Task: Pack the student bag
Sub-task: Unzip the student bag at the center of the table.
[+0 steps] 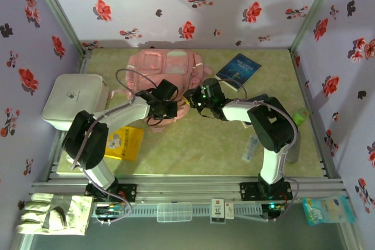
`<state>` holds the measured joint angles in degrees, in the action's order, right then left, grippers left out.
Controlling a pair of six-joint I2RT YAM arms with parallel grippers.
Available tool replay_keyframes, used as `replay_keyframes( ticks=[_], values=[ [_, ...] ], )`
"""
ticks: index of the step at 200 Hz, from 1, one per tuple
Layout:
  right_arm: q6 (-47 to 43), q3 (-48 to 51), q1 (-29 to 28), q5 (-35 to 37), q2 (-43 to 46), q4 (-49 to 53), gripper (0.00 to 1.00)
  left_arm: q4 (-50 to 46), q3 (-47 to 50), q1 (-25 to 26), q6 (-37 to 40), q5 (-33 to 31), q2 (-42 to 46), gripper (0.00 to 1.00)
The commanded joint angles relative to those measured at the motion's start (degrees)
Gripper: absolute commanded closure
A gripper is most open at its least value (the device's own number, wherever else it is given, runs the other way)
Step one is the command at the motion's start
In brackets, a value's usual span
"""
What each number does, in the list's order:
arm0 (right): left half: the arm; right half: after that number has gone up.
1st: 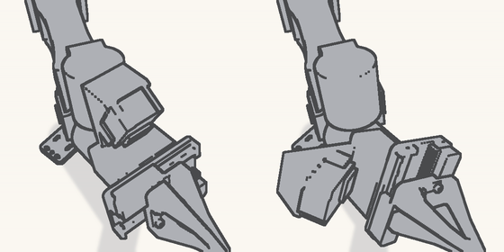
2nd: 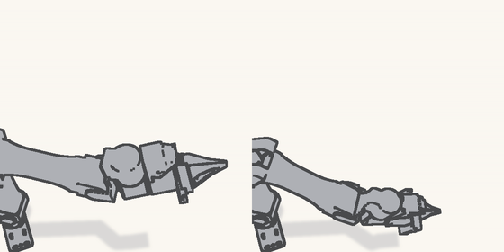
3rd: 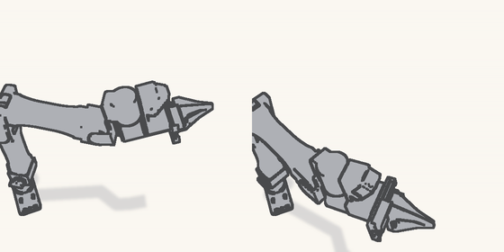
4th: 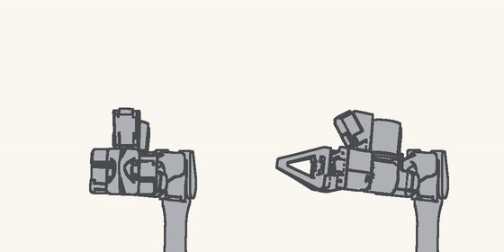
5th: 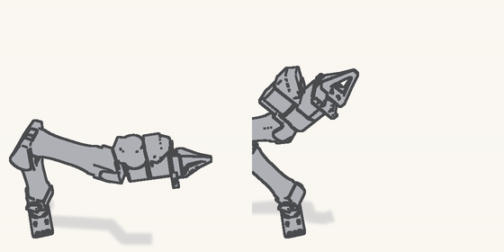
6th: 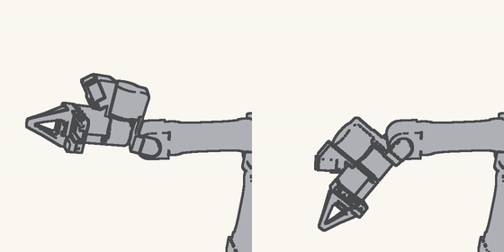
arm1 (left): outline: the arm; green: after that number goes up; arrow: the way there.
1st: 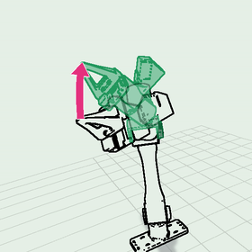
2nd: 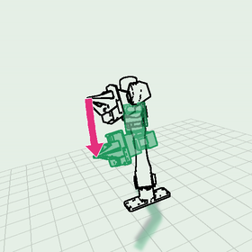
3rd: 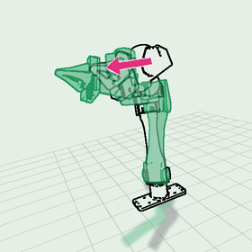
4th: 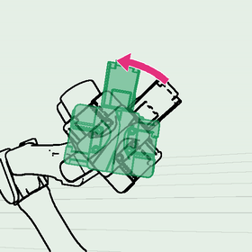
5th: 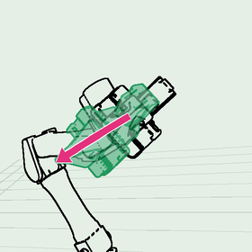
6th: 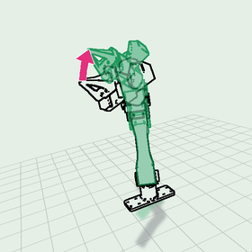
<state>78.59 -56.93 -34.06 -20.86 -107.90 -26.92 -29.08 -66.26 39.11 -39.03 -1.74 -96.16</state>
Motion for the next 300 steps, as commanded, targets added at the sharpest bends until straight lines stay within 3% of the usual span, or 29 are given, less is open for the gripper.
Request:
replay_keyframes(
  ticks=[1, 79, 141, 178, 203, 231, 256, 300],
  values=[
    [-3.5, -1.3, 0.4, 2.5, 1.3, 0.8, 0.84, -3.9, -1.5, -0.1, -0.4, -2.1, 2.9, 1.00],
    [-8.7, -2.3, 1.5, 5.8, 1.4, 6.6, 0.86, -15.0, -0.9, -3.1, -0.4, 1.1, 6.4, 1.00],
    [-12.1, -2.6, 3.8, 9.2, 2.1, 10.4, 0.92, -15.1, 4.9, -9.3, 5.9, -2.6, 9.7, 1.00],
    [-14.8, -4.0, 6.3, 8.0, 1.7, 10.9, 0.91, -12.3, 5.3, -10.7, 10.2, -1.4, 9.2, 1.00],
    [-18.6, -5.0, 6.7, 6.9, 3.8, 15.3, 0.83, -8.9, 3.9, -9.9, 11.3, 2.6, 9.5, 1.00],
    [-20.7, -2.9, 6.7, 9.7, 10.2, 23.7, 0.54, -7.8, 1.2, -6.9, 11.8, 5.2, 8.7, 1.00],
    [-19.3, 0.8, 6.7, 14.3, 16.5, 29.5, 0.39, -7.0, -1.1, -3.6, 11.4, 7.0, 7.1, 1.00],
    [-11.2, 7.6, 5.4, 17.1, 22.0, 29.8, 0.32, -6.8, -4.6, 0.2, 9.5, 7.7, 3.2, 1.00]
  ],
)
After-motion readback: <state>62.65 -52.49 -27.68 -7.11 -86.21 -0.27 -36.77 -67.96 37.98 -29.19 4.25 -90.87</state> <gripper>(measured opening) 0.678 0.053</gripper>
